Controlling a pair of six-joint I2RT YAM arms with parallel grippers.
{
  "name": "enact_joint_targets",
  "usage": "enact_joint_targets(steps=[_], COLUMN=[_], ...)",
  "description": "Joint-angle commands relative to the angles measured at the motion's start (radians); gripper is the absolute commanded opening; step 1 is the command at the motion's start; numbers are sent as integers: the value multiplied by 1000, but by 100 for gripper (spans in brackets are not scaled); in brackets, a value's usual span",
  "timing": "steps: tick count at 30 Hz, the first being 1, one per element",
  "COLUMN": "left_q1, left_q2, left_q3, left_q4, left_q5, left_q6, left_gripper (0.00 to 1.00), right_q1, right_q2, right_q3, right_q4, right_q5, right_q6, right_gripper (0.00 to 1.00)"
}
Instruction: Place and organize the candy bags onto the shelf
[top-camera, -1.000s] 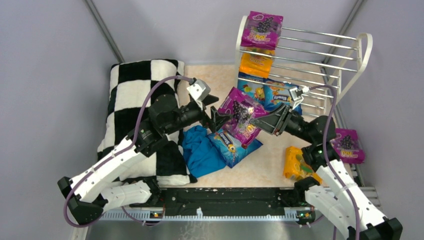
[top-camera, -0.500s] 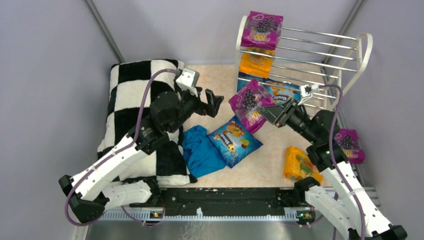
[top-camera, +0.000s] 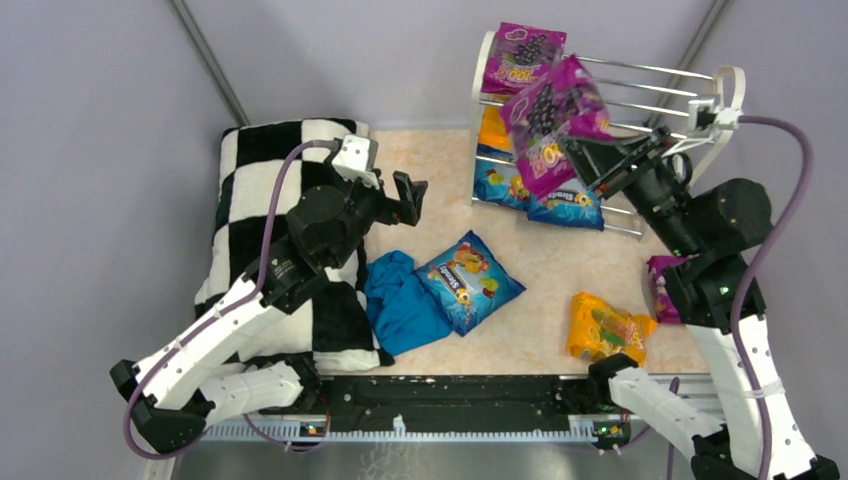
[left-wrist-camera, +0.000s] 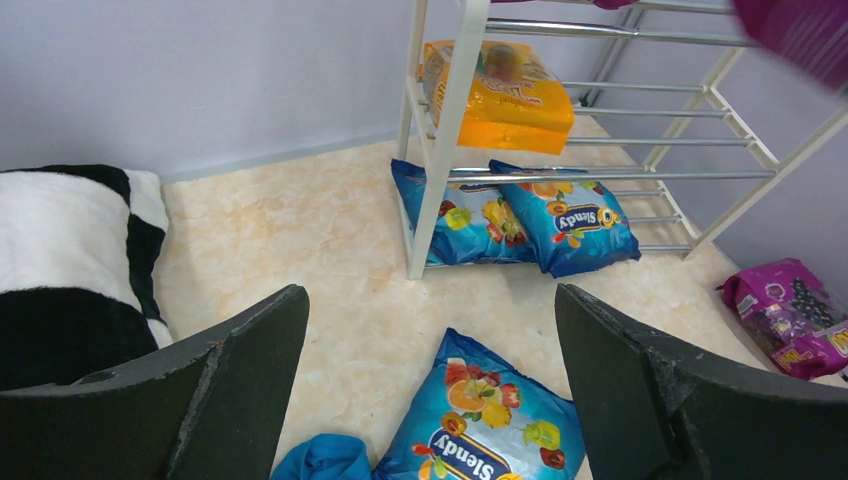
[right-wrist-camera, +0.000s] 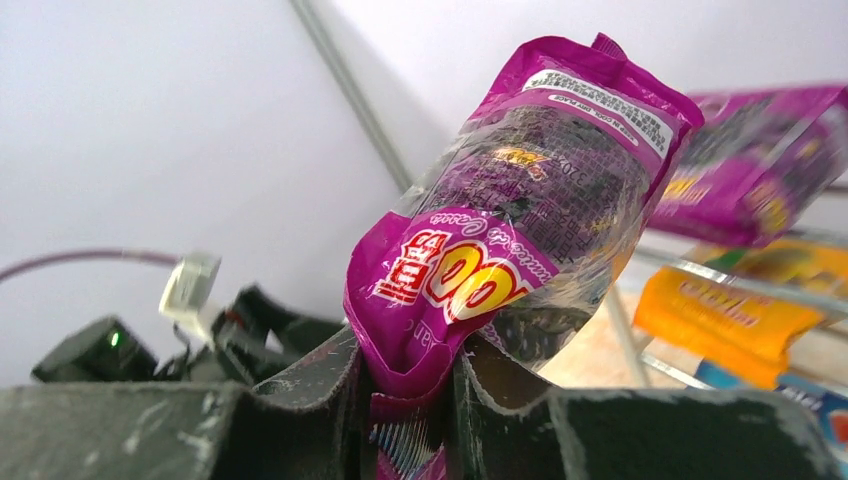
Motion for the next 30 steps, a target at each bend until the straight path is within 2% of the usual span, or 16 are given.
enact_joint_targets(steps=[1,7,9,13,16,19,24,30], left_q1=[3,3,3,3,3,4,10,13], left_q2=[-13,-3,-2,-18,-26,-20,2,3], left_q3=[-19,-32,-36,-54,-68,-73,-75,-80], left_q4=[36,41,40,48,58,62,55,54], left_q5=[-21,-4,18,17,0,1,28,33], left_q6=[17,28,40,58,70,78,74,73], left_gripper=[99,99,99,99,99,99,99,99], right_q1=[7,-2,-52,-189,-284,-392,-491,-503], right_q2=[75,336,436,511,542,558,541,510], right_q3=[165,438,517,545,515,439,272,56], right_q4=[76,53,39,88,154,265,426,689], right_q5=[209,389,378,323,216,94,42,70], right_q6=[-105,-223,-215,-127,-35,123,315,433], right_gripper=[0,0,0,0,0,0,0,0])
